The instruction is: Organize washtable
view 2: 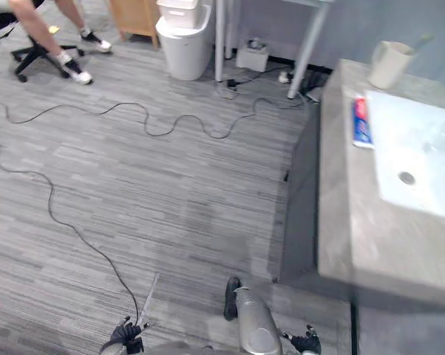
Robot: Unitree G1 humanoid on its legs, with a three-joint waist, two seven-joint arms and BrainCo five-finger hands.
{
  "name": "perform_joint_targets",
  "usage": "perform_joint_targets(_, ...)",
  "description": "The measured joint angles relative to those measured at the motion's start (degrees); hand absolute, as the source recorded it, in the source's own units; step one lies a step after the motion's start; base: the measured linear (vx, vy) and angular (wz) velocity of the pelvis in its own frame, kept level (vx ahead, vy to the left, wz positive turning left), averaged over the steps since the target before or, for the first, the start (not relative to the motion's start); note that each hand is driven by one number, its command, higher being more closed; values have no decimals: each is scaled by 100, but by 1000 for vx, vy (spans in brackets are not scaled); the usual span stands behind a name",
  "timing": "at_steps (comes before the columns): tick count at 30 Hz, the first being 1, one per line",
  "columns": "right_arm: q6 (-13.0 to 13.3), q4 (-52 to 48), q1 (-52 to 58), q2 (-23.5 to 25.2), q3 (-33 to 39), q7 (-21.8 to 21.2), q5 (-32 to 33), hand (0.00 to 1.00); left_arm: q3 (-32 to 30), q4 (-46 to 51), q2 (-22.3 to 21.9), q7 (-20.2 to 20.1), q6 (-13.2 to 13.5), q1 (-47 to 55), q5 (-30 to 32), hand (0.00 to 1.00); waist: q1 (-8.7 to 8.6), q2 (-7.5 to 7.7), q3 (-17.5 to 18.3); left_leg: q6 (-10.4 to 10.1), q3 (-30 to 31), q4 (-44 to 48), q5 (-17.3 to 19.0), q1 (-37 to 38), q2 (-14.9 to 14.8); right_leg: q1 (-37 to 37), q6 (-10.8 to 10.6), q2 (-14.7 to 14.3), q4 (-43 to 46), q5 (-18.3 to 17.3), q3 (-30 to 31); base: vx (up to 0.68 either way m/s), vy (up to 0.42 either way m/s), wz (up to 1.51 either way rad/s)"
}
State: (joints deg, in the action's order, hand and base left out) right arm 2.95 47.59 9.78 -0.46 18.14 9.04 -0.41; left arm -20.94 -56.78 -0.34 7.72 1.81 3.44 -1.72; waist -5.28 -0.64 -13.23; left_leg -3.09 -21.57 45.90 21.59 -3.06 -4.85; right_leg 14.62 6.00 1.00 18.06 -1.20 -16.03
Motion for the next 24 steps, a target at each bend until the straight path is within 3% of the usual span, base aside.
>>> perform_joint_targets(1, 28, -14, -202, 80, -9, 61, 118, 0, 8, 131, -12, -6, 9, 4, -14, 0, 18, 101, 6, 64, -261, 61, 67, -135, -245, -313, -15, 8, -233, -7, 214, 510, 100, -16)
perform_joint_targets(3, 73, -4, -395, 193, -19, 81, 265, 0, 12, 323, -39, 3, 25, 0, -42, 0, 71, 215, 0, 70, -293, -154, 68, -324, -452, -784, -16, 148, -449, -6, 482, 603, 148, -22)
perform_joint_targets(6, 58, 87, -599, 376, 8, 92, 308, 0, 40, 400, -40, 8, 114, -51, -116, 0, 310, 297, 50, 32, -19, -865, 25, -874, -720, -1050, -82, 427, -429, -38, 808, 416, 276, -46)
perform_joint_targets(7, 51, 176, -658, 439, 17, 94, 310, 0, 63, 382, -71, 25, 116, -95, -179, 0, 350, 274, 60, -117, 341, -1630, -336, -1087, -808, -1152, -462, 613, -421, -170, 981, 312, 360, -53)
perform_joint_targets(8, 53, 201, -647, 444, 26, 95, 310, 0, 61, 347, -100, 40, 116, -78, -218, 0, 373, 202, 100, -125, 472, -2086, -692, -1095, -869, -1163, -617, 638, -416, -239, 1046, 362, 486, -80)
perform_joint_targets(9, 57, 249, -675, 375, 40, 94, 314, 0, 20, 247, -87, 114, 114, -90, -226, 0, 374, 124, 169, 77, 383, -2240, -1534, -1066, -944, -1193, -1020, 719, -403, -452, 1225, 272, 447, -72)
perform_joint_targets(10, 17, 297, -673, 444, 39, 84, 322, 0, 5, 176, 22, 149, 87, -184, -239, 0, 374, 298, 201, 39, 185, -2143, -1256, -1000, -770, -1176, -1113, 969, -293, -523, 1332, 259, 445, -63)
perform_joint_targets(12, -30, 299, -662, 487, 86, 82, 316, 0, 19, 174, 52, 139, 85, -240, -237, 0, 366, 405, 172, 206, -95, -2085, -1007, -748, -700, -1013, -1103, 1051, 234, -467, 1392, 219, 417, -50)
perform_joint_targets(14, -73, 327, -653, 511, 103, 76, 315, 0, 40, 154, 89, 133, 82, -202, -224, 0, 412, 417, 146, 293, -506, -2117, -815, -299, -682, -744, -1002, 1157, 986, -318, 1398, 143, 296, -101)
perform_joint_targets(16, -75, 324, -630, 510, 138, 72, 304, 0, 111, 50, 127, 119, 60, -170, -221, 0, 424, 456, 155, 236, -945, -2475, -680, 247, -576, -288, -955, 1330, 1985, -335, 1039, 114, 261, -108)
perform_joint_targets(17, -80, 336, -624, 484, 154, 71, 300, 0, 147, 13, 116, 108, 49, -179, -220, 0, 384, 457, 161, 200, -1131, -2772, -732, 489, -483, -129, -956, 1353, 2177, -510, 693, 94, 180, -61)
perform_joint_targets(19, -82, 416, -652, 439, 158, 65, 250, 0, 214, -18, 115, 105, 41, -176, -218, 0, 264, 441, 168, 133, -1453, -3149, -769, 752, -371, 88, -901, 1298, 1913, -674, -12, 155, 113, -60)
perform_joint_targets(21, -63, 507, -683, 407, 183, 65, 255, 0, 254, -108, 136, 103, 33, -202, -213, 0, 266, 417, 170, 104, -1596, -3254, -764, 826, -339, 186, -860, 1231, 1466, -665, -502, 209, 39, -63)
perform_joint_targets(23, -62, 665, -784, 382, 182, 65, 248, 0, 408, -315, 232, 82, -9, -227, -197, 0, 240, 431, 179, 14, -1838, -3409, -798, 992, -254, 171, -598, 1039, 411, -366, -1115, 261, -36, -55)
perform_joint_targets(24, -61, 778, -794, 422, 196, 65, 223, 0, 562, -382, 335, 24, -27, -225, -185, 0, 215, 550, 247, -49, -1739, -3472, -823, 1094, -45, 160, -325, 940, -109, 199, -1166, 358, -103, -39)
